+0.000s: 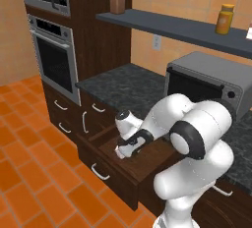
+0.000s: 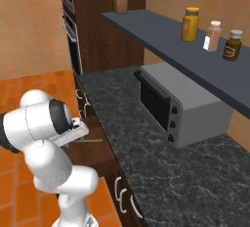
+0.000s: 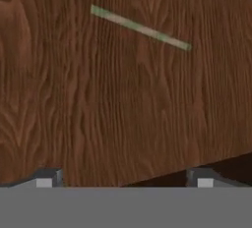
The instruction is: Take a straw from the drawer in front and place it inside the glass cup on the dining counter.
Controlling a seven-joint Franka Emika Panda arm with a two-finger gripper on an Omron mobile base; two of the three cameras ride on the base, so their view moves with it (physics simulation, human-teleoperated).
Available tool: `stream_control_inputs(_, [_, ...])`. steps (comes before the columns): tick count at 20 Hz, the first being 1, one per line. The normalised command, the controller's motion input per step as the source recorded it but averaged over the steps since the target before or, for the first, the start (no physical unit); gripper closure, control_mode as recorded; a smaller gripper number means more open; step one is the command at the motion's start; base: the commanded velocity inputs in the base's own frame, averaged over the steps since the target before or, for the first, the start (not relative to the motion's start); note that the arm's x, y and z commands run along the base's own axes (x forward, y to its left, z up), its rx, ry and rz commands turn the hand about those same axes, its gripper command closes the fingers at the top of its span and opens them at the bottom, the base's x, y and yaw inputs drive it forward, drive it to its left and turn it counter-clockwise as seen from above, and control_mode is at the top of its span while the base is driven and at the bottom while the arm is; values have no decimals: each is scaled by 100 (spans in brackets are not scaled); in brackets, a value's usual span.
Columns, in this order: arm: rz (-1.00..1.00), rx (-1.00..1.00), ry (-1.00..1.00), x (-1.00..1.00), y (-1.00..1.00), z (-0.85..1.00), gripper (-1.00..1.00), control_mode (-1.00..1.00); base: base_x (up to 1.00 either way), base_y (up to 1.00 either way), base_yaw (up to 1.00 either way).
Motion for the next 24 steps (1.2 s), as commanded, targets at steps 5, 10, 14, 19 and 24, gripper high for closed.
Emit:
stream_control_inputs(5, [0,12,17,31,7,-54,-100,-100,0,0,0])
stream_control_inputs(10, [0,8,1,0,53,-37,-100,-100,0,0,0])
stream_control_inputs(14, [0,12,0,0,43,-33,-100,-100,0,0,0])
stream_control_inputs(19, [0,13,0,-13,63,-17,-100,-100,0,0,0])
stream_control_inputs(24, [0,8,0,-63,96,3,-100,-100,0,0,0])
